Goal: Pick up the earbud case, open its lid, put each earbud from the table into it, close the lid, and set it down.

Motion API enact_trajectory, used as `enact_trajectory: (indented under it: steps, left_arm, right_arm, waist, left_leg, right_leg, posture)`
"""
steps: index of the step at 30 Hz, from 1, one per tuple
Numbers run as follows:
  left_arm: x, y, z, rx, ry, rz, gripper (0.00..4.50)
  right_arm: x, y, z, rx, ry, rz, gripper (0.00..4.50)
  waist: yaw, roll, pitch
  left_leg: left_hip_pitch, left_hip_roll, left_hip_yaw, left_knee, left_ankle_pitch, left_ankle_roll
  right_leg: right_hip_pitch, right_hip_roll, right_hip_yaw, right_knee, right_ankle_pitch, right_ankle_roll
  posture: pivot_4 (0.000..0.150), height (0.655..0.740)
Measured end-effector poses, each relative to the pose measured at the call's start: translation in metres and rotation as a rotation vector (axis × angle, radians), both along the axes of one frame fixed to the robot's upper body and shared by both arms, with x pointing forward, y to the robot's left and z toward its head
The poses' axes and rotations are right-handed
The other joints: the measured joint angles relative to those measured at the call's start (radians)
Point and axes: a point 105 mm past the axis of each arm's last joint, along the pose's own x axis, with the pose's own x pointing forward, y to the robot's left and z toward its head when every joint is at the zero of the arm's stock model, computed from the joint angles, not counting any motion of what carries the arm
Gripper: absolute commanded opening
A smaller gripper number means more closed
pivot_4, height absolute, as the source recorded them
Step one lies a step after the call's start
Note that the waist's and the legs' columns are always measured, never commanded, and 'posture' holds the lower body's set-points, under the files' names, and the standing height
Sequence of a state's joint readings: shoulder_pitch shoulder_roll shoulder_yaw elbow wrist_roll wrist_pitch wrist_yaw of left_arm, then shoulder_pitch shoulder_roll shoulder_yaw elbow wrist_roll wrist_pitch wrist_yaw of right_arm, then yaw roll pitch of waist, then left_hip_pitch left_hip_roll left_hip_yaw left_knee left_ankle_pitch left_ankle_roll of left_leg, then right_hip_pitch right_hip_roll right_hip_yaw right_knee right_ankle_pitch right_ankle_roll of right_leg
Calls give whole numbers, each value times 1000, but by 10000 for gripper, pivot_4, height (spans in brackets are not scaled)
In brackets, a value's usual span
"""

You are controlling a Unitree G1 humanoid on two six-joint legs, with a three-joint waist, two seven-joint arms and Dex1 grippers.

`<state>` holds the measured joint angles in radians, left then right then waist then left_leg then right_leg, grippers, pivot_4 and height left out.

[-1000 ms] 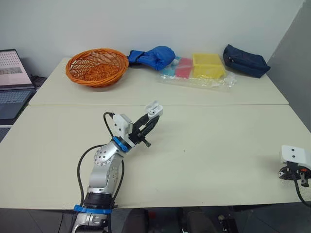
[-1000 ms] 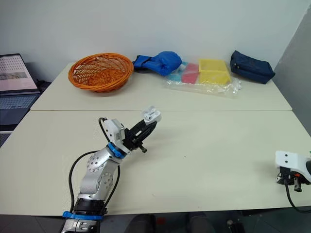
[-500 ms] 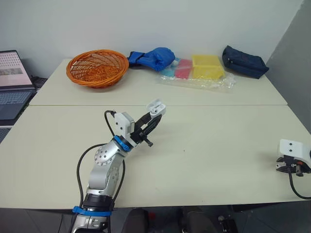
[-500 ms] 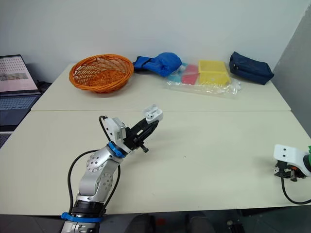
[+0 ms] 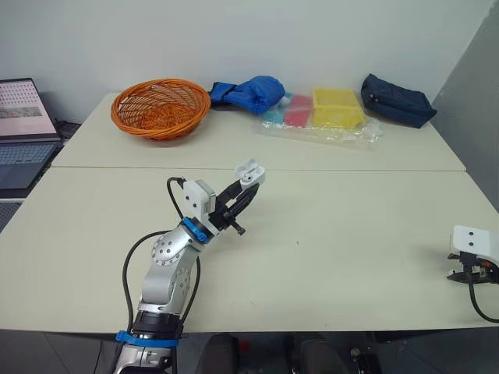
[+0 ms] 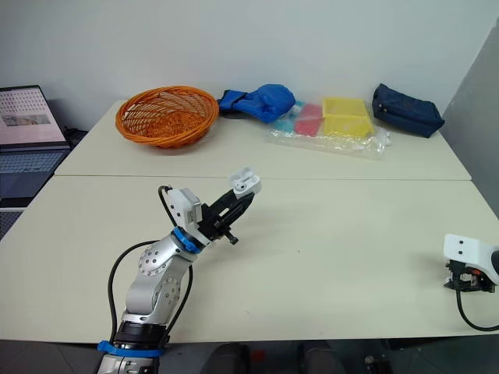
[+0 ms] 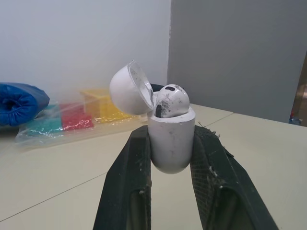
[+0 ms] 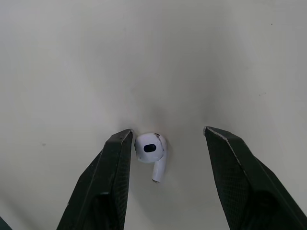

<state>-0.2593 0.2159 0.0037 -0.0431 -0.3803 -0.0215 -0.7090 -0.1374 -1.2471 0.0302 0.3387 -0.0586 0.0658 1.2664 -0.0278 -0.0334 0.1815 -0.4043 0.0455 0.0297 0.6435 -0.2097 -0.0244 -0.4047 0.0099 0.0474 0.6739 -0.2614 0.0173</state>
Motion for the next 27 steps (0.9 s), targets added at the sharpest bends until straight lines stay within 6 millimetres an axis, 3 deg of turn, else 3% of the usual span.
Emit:
enact_trajectory:
  steps: [6, 15, 19, 21, 24, 25, 27]
  left_arm:
    - [-2, -12, 10, 1, -6, -12, 7338]
    - [-4, -13, 16, 7, -12, -9, 7338]
    - [-4, -12, 16, 13, -16, -9, 7338]
    - [-4, -11, 16, 11, -16, -7, 7338]
    - [-1, -14, 12, 2, -6, -13, 7338]
    - [1, -15, 11, 2, -6, -17, 7338]
    - [2, -18, 12, -3, -16, -29, 7338]
  right_arm:
    - [-4, 0, -4, -11, 30, 20, 3590]
    - [-3, 1, -5, -31, 30, 41, 3625]
    - [-2, 12, -3, 14, 47, 22, 3625]
    - [8, 34, 0, 111, 19, 22, 3625]
    - [50, 114, 32, 479, -177, 41, 3625]
    - [66, 154, 60, 672, -294, 63, 3625]
    - [77, 200, 107, 928, -426, 60, 3625]
  waist:
    - [0, -2, -1]
    - [0, -5, -2]
    - [-1, -5, -2]
    - [-5, -5, -2]
    - [-28, -5, 0]
    - [-34, -5, 0]
    - [-30, -3, 2]
  left_leg:
    - [0, 0, 1, 1, 0, 0]
    - [1, 0, 1, 1, 0, 0]
    - [1, 0, 1, 1, 0, 0]
    - [1, 0, 1, 0, 0, 0]
    - [5, 1, -1, -1, 0, 0]
    - [5, 1, -2, 0, 0, 0]
    - [4, 1, -4, -2, 0, -1]
  right_leg:
    - [1, -1, 1, 0, 0, 0]
    - [1, -2, 1, -1, 0, 0]
    - [1, -2, 1, 0, 0, 0]
    - [0, -1, 2, 0, 0, 0]
    - [-1, 2, 8, 5, 4, 6]
    - [-2, 4, 10, 7, 5, 6]
    - [-2, 6, 10, 7, 5, 5]
  posture:
    - [1500, 7400]
    - [1500, 7400]
    - [1500, 7400]
    - [1500, 7400]
    - [1500, 7400]
    - [1500, 7400]
    - [1500, 7400]
